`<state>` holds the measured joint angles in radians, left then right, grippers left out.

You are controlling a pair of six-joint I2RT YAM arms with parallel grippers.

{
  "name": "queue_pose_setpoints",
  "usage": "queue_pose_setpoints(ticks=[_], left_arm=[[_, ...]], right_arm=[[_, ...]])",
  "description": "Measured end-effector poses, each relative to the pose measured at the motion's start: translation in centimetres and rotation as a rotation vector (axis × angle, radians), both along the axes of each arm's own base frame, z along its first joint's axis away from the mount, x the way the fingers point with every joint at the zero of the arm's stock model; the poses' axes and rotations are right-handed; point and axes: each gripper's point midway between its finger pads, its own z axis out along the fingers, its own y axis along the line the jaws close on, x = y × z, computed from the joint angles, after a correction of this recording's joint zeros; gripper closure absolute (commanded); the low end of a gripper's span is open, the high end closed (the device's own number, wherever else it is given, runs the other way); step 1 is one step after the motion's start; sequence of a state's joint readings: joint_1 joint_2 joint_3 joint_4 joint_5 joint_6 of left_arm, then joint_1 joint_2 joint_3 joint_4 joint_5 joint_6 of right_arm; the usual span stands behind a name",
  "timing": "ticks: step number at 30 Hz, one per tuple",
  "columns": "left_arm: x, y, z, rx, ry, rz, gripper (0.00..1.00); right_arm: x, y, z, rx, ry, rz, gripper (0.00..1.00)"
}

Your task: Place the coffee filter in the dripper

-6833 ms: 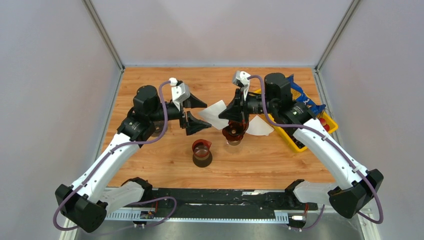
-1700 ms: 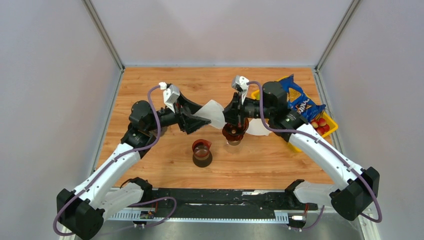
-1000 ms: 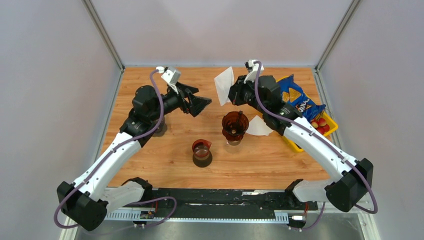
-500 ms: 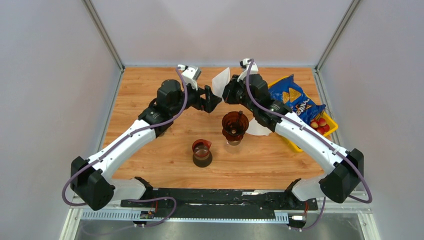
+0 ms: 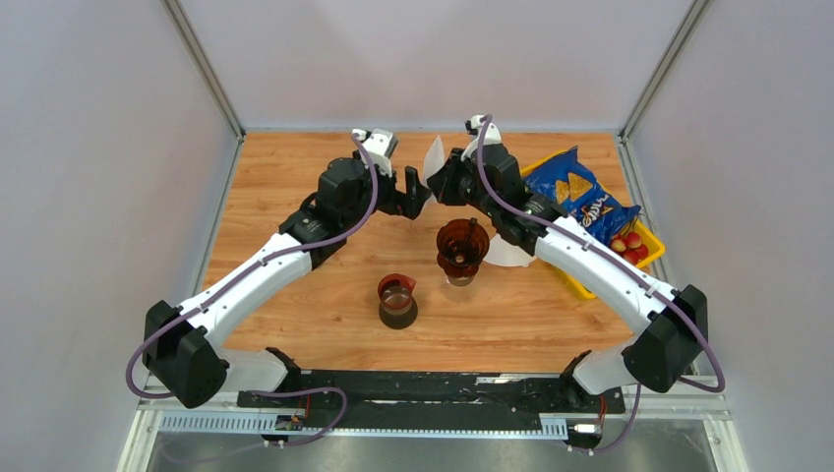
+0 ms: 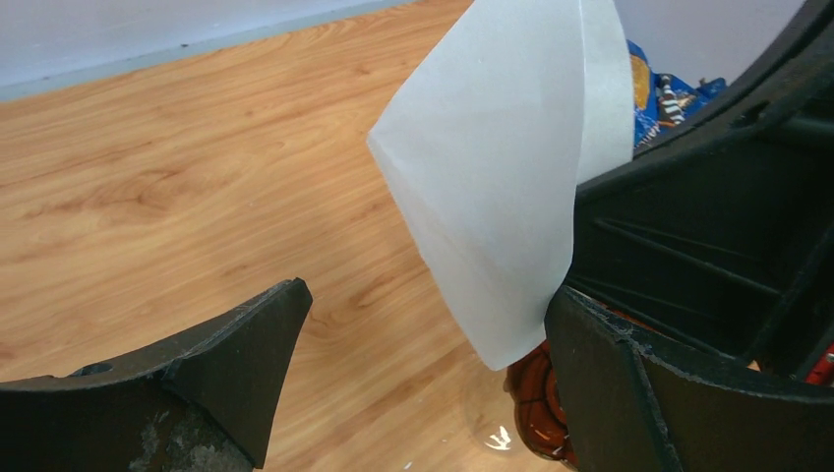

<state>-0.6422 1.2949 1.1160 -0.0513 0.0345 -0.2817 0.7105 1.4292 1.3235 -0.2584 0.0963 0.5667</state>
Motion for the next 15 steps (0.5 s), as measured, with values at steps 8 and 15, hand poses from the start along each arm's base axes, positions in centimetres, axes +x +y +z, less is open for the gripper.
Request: queue_pose_setpoints(ticks=[8,15], left_arm=[[1.0,1.7,-0.1,0.023,-0.005,0.121,0.0],[1.7,2.8,0.1,0.013,-0.009,0.201,0.0]], right_arm=[[-0.4,0.5,-0.5,-0.04,-0.007,0.052,1.0],[-1.3,1.6,-1.1,-0.086,-0.023,0.116,1.0]])
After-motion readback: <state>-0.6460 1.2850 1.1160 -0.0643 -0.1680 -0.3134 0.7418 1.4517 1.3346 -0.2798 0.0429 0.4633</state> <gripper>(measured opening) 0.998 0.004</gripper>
